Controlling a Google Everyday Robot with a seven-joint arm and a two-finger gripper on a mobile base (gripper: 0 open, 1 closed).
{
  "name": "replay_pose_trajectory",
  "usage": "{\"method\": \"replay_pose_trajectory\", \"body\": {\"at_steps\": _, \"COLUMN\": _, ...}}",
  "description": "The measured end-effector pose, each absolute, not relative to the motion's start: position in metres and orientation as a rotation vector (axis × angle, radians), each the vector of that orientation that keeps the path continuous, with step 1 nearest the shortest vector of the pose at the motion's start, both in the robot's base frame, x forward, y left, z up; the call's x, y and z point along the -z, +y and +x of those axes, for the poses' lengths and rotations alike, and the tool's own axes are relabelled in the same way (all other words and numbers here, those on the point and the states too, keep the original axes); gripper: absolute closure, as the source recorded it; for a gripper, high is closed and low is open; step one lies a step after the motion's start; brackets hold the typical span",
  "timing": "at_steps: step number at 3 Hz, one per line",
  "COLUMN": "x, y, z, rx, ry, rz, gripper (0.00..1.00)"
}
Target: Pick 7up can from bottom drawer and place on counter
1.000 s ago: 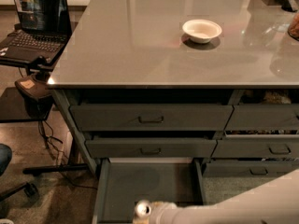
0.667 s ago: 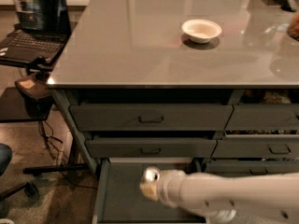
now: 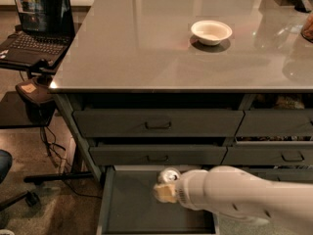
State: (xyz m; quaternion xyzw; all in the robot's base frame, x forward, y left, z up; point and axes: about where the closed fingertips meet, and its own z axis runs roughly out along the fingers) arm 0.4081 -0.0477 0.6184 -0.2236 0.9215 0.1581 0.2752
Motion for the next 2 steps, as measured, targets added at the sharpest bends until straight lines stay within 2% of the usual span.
{"method": "replay_pose_trajectory", "body": {"at_steps": 1, "x": -0.6193, "y": -0.0698, "z": 0.3968, "rx": -0.403, "ry": 2.505, "rz": -0.52, "gripper": 1.0}}
{"method": "replay_pose_trajectory", "body": {"at_steps": 2, "x": -0.6193, "y": -0.0697, "z": 0.3969, "rx": -0.403, "ry": 2.505, "rz": -0.521, "gripper": 1.0}}
